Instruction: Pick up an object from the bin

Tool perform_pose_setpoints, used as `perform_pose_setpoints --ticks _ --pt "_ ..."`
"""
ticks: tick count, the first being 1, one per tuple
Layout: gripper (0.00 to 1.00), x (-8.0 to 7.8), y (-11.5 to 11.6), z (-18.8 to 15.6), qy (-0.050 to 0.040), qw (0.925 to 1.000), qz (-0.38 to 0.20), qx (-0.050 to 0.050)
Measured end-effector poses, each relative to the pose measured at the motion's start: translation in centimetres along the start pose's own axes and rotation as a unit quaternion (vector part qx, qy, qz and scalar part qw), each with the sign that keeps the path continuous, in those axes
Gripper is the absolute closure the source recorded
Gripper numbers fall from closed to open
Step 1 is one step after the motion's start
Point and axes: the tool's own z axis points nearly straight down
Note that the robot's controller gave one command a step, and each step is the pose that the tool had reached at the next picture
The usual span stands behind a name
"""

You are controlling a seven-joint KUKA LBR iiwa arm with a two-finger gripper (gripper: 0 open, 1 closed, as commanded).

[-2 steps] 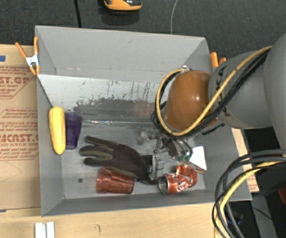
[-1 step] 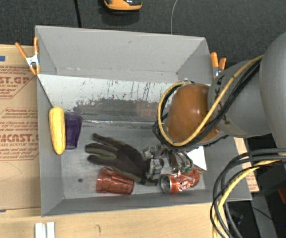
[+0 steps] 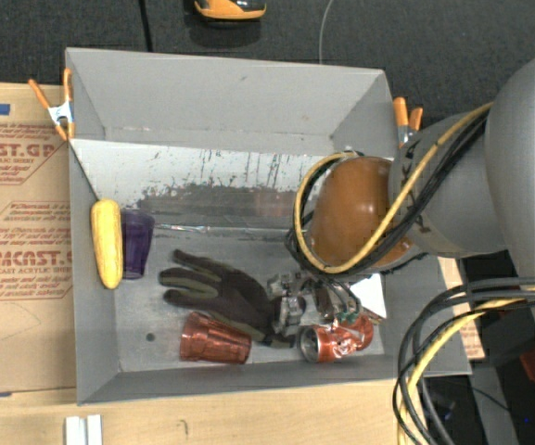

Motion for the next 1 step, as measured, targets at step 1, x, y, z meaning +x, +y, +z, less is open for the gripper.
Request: perform_pose_setpoints --ticks 1 --pt "1.00 0.09 -0.18 -12.69 -0.0007 0.9999 -0.017 0.001"
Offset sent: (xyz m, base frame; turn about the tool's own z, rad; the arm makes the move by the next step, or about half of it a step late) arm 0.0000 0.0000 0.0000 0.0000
